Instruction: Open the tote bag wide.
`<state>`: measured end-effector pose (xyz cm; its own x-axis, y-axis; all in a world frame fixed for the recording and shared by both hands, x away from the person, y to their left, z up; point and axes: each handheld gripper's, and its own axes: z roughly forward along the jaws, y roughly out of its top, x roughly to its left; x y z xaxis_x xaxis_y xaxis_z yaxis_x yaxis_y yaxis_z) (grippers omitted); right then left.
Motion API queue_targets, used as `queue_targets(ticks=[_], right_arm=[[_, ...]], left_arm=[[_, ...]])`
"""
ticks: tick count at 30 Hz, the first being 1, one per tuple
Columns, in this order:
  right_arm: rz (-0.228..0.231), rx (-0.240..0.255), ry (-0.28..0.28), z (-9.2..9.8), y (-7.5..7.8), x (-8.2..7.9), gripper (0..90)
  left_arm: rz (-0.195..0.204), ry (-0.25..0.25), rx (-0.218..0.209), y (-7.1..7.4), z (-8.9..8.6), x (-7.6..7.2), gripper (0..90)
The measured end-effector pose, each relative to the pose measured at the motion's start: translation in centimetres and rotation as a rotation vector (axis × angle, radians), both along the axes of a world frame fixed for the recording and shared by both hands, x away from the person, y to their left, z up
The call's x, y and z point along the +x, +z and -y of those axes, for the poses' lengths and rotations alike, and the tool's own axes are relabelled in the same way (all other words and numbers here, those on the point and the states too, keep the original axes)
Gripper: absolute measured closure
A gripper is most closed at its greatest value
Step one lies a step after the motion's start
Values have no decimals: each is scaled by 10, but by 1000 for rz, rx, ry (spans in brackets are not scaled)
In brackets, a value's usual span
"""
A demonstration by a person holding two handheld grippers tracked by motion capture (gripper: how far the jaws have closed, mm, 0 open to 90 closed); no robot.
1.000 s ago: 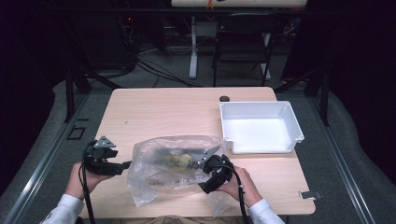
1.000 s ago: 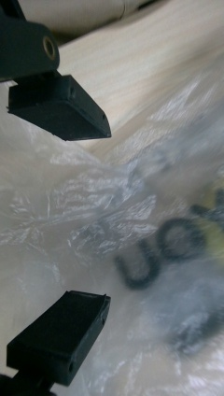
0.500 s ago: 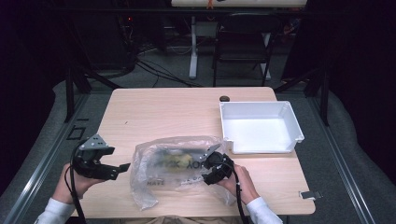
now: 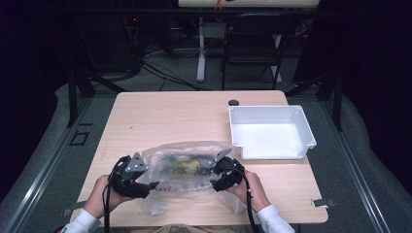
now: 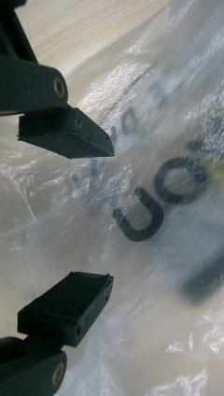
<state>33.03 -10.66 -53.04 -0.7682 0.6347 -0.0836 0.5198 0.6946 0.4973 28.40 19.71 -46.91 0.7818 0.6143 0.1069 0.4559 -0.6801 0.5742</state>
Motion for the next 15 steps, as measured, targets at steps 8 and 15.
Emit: queue_targets(ticks=[8,15], right_arm=[[11,14,54,-5,2,-6,189],[0,7,94,-11,1,-8,150]], left_arm=[[44,40,-24,-7,-2,11,685],[55,83,-56,-7,-4,22,735]])
